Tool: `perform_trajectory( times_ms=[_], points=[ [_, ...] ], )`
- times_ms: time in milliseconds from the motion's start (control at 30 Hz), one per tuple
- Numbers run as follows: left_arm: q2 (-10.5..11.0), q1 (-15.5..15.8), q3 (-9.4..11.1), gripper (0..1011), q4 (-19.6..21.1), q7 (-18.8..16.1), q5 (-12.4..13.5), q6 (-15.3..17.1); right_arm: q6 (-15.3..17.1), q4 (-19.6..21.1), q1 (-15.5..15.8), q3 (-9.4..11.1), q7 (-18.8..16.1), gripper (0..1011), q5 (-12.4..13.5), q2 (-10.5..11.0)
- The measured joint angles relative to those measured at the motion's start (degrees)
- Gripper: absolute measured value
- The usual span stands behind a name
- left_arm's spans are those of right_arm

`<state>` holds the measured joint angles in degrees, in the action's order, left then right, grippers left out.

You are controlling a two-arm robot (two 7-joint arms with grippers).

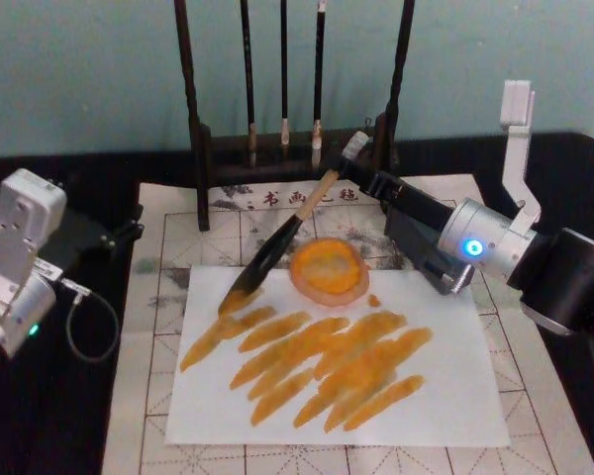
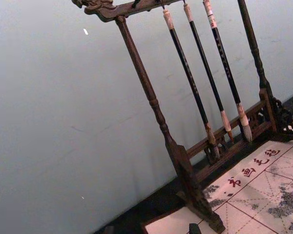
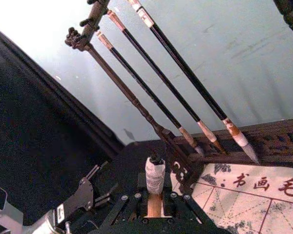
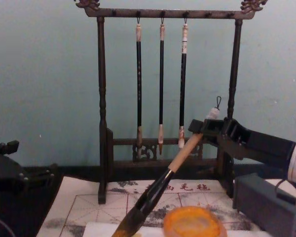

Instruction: Pick up the brush from the inkstone, write on the paper, then place the brush back to its original position.

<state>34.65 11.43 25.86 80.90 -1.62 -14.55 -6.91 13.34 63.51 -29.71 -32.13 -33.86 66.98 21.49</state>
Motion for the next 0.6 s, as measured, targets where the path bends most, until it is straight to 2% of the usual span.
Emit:
perform_trajectory(
  times_ms=[333, 600],
  points=[
    [0.0, 0.0, 0.0, 1001, 0.0, 0.0, 0.0, 0.0, 0.0, 0.3, 0.2, -0.1, 0.7, 181, 0.6, 0.2],
    [0.0, 0.0, 0.0, 1001, 0.0, 0.0, 0.0, 0.0, -0.2, 1.0, 1.0, 0.6, 2.3, 181, 1.5, 0.6]
  ],
)
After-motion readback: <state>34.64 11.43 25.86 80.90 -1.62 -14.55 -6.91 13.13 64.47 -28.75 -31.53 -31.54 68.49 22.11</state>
